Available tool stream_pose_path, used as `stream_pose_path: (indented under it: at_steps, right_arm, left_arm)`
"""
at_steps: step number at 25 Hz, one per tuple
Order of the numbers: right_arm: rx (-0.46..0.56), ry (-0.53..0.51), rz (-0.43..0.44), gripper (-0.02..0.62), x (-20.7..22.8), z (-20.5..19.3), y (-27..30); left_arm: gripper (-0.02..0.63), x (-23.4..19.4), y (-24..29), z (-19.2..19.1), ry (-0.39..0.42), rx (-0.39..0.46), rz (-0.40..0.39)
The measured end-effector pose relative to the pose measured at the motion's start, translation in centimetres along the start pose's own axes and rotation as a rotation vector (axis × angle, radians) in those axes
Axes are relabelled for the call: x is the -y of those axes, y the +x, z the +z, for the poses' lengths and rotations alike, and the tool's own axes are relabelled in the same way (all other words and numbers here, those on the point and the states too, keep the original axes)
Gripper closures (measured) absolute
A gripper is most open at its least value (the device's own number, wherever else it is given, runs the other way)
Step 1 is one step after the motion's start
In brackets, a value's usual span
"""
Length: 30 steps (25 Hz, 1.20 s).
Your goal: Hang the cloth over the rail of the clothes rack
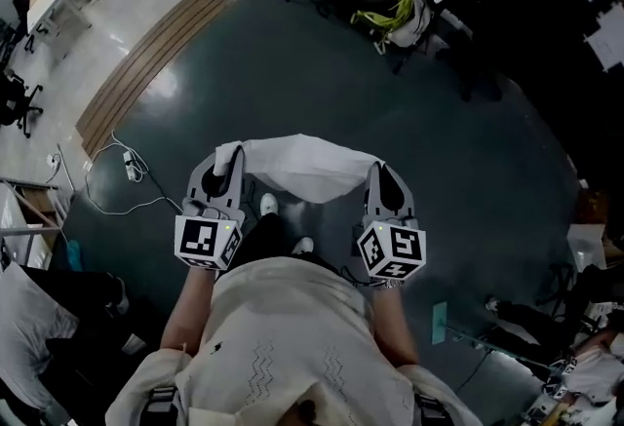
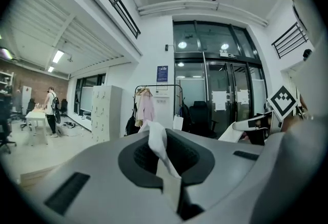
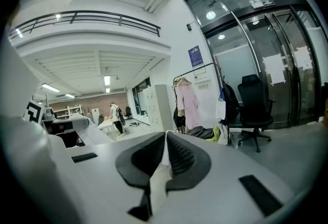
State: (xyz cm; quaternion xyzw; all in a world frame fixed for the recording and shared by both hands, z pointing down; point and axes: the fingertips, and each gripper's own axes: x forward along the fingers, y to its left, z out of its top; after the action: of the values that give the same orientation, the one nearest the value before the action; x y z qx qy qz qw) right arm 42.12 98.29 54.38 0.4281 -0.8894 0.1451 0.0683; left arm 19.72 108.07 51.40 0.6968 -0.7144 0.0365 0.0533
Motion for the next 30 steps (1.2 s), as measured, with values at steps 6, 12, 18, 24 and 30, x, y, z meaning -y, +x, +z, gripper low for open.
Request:
stream_pose_path:
  at_steps: [6,12,18,24,30]
  right_arm:
    - [-0.018,-0.013,-0.005,0.574,-2.1,0.3,4.9]
    - [-0.005,-0.016,-0.059,0.574,-4.6,1.8,13.0]
    - [0.034,0.067,-0.11,0.574,-10.2,4.8,21.1]
    - [0.047,0.1,-0.198,0.574,-15.3,5.6,27.6]
    - [0.025,0.088,-0.232,0.574,-17.7,5.6,32.1]
  left_arm:
    - [0.586,-5.7,3.2,-0.1,-0.023,0.016,0.017]
    - [0.586,-13.6,9.9,0.8,-0.021,0.035,-0.025]
    - [0.586,-23.0,15.4,3.8,-0.016,0.061,-0.085]
    - [0.586,-31.5,19.7,5.0,0.003,0.067,-0.182]
    - [0.586,-36.4,23.2,4.6,-0.016,0.056,-0.207]
